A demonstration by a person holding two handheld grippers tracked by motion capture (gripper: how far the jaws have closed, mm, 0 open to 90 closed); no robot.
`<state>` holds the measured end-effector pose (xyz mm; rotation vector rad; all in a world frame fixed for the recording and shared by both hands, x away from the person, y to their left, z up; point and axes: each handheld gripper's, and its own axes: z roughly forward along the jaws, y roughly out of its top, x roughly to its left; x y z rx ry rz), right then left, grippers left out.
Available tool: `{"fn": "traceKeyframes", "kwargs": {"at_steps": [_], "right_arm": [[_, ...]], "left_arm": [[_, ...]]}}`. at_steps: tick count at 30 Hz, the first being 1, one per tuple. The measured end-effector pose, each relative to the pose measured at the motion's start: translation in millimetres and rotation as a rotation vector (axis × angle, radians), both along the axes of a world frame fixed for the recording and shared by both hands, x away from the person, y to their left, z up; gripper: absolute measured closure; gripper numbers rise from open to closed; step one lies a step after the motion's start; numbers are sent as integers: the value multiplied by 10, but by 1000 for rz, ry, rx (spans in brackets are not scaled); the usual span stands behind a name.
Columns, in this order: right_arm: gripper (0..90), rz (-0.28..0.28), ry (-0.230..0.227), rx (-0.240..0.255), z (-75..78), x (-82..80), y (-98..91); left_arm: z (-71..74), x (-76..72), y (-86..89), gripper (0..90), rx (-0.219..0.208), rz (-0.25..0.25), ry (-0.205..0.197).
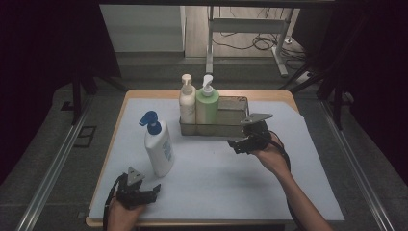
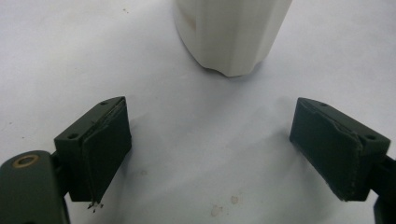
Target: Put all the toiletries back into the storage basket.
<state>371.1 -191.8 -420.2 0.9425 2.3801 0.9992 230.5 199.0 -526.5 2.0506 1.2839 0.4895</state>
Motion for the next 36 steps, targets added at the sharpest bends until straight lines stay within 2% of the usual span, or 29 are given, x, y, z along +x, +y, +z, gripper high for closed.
{"fn": "traceKeyframes", "kwargs": {"at_steps": [4, 18, 36], "right_arm": [[0, 3, -4, -13, -7, -93, -72], [0, -16, -3, -26, -95, -468, -371], [0, -79, 35, 14, -487, -802, -713]], "left_arm": [[0, 0, 0, 122, 0, 0, 0], [0, -2, 0, 122, 1, 0, -1], [2, 2, -2, 122, 0, 1, 3]]}}
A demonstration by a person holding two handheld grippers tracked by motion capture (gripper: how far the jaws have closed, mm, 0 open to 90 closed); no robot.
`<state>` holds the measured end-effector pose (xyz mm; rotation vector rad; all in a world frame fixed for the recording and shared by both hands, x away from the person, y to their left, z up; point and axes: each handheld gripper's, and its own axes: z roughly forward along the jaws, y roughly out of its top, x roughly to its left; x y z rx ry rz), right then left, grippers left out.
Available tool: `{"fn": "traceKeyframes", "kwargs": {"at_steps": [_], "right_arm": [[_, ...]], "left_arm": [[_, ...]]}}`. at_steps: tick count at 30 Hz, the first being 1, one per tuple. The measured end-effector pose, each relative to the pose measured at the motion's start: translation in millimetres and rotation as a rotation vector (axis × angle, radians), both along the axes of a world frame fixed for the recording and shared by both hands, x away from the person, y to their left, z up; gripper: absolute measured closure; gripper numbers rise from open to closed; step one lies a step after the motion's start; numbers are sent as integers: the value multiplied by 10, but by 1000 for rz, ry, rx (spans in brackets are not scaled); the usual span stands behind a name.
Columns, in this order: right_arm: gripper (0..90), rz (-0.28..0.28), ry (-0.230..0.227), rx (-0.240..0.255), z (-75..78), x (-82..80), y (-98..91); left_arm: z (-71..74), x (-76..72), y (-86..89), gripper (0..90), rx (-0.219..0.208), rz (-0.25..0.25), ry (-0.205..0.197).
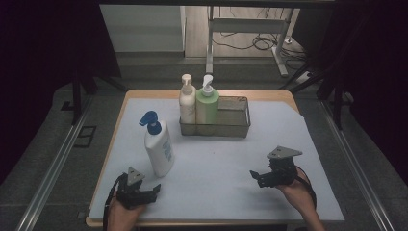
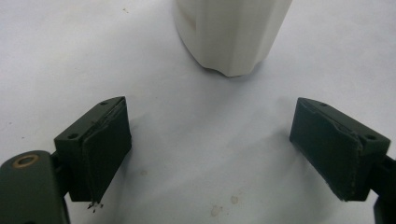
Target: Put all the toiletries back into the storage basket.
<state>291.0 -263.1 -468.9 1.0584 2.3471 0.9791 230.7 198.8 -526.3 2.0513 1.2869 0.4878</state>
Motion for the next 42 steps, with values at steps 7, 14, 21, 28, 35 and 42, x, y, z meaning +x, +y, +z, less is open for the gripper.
{"fn": "traceKeyframes", "kwargs": {"at_steps": [7, 14, 21, 28, 35, 42], "right_arm": [[0, -23, 24, -6, -172, -67, -103], [0, -41, 51, -7, -374, -77, -176], [0, -57, 95, 15, -517, -61, -233], [0, -57, 86, 8, -527, -66, -226], [0, -56, 85, 10, -529, -66, -228], [0, -57, 85, 10, -530, -66, -229]], "left_arm": [[6, 7, -1, 122, 3, -3, 5], [17, 18, 0, 124, 7, -9, 11], [33, 30, 3, 133, 11, -17, 21], [64, 26, 27, 201, 20, -28, 22], [108, 27, 95, 314, 12, -18, 20], [130, 78, 179, 450, -13, -18, 39]]}}
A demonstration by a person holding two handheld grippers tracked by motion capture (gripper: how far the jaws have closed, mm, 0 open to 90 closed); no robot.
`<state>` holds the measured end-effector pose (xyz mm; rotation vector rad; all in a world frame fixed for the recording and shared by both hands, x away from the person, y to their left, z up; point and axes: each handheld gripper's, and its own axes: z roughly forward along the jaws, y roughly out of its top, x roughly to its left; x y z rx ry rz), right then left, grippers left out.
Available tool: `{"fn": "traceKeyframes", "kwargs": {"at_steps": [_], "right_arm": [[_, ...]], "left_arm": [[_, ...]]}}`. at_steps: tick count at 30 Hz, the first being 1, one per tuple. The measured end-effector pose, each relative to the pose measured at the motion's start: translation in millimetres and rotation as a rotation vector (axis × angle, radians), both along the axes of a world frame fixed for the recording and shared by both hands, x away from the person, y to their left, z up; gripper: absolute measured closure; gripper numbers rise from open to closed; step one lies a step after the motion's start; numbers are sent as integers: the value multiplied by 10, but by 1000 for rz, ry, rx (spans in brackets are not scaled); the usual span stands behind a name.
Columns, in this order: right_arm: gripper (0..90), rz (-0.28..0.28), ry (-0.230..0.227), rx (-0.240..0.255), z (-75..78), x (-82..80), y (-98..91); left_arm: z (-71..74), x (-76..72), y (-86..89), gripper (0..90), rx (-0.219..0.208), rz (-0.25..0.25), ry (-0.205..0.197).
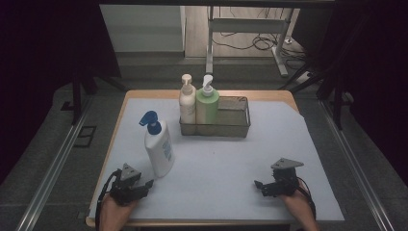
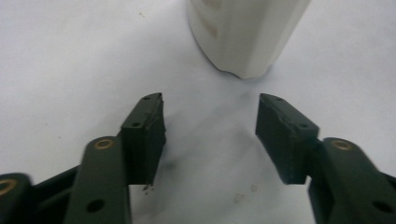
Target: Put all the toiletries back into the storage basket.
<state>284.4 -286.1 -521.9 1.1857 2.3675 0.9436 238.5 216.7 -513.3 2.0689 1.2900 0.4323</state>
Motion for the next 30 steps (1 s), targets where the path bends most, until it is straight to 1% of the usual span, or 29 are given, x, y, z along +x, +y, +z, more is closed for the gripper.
{"fn": "traceKeyframes", "kwargs": {"at_steps": [5, 9, 11, 15, 17, 21, 22, 24, 26, 30], "right_arm": [[0, 0, 0, 0, 0, 0, 0], [0, 0, 0, 0, -1, 0, 0], [0, 0, 0, 0, -1, 0, 0], [0, 0, 0, 0, -1, 0, 0], [0, 0, 0, 0, -1, 0, 0], [0, -1, -1, 1, -1, 0, 0], [0, 0, -1, 0, -1, 0, 0], [0, 0, -1, 1, -1, 0, 0], [0, 0, -1, 1, -1, 0, 0], [0, 0, -1, 2, -2, -1, 0]], "left_arm": [[13, 83, 59, 560, -12, 25, -1], [30, 165, 78, 639, -22, 22, -7], [40, 203, 76, 681, -19, 23, -8], [49, 307, 78, 749, -38, 21, -3], [44, 359, 68, 790, -37, 19, 5], [37, 456, 41, 871, -19, 6, 7], [35, 480, 34, 892, -22, 5, 8], [25, 530, 17, 894, -31, -5, 15], [15, 570, -8, 894, -29, -11, 19], [11, 625, -52, 894, -64, -30, 20]]}}
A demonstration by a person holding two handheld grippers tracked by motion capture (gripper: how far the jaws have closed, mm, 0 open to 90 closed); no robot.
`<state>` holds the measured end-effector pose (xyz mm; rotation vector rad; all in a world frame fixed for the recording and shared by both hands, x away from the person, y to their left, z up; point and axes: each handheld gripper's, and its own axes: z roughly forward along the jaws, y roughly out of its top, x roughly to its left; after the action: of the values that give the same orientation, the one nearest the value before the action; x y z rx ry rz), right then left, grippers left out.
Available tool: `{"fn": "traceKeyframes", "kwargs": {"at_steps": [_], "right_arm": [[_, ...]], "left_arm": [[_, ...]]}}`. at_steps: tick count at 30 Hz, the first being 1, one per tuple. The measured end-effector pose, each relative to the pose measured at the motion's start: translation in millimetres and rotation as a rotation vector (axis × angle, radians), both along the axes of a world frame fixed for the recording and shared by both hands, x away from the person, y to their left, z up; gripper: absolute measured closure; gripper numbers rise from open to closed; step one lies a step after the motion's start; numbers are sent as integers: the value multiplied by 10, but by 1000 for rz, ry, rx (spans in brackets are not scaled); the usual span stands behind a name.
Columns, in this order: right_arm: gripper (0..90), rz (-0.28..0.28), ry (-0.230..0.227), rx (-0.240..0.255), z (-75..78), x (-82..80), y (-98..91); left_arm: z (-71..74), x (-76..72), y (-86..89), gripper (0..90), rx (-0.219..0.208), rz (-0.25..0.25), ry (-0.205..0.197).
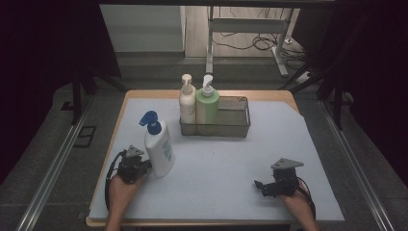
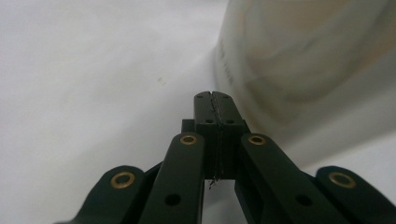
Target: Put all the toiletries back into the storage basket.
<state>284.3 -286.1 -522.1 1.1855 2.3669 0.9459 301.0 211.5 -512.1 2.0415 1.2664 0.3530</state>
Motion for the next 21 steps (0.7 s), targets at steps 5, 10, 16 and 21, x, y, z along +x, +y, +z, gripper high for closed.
{"fn": "traceKeyframes", "kwargs": {"at_steps": [5, 10, 16, 21], "right_arm": [[0, 0, 0, -1, 0, 0, 0], [0, -1, 0, 0, 0, 1, 1], [0, -1, 2, 0, 0, -1, 1], [0, 0, -1, 0, 0, 0, 0]], "left_arm": [[5, 16, -14, 895, 4, 7, -10], [-7, 11, -25, 895, -22, 8, -7], [-10, 24, -84, 896, -20, 7, -10], [-8, 26, -150, 896, -14, -12, -11]]}}
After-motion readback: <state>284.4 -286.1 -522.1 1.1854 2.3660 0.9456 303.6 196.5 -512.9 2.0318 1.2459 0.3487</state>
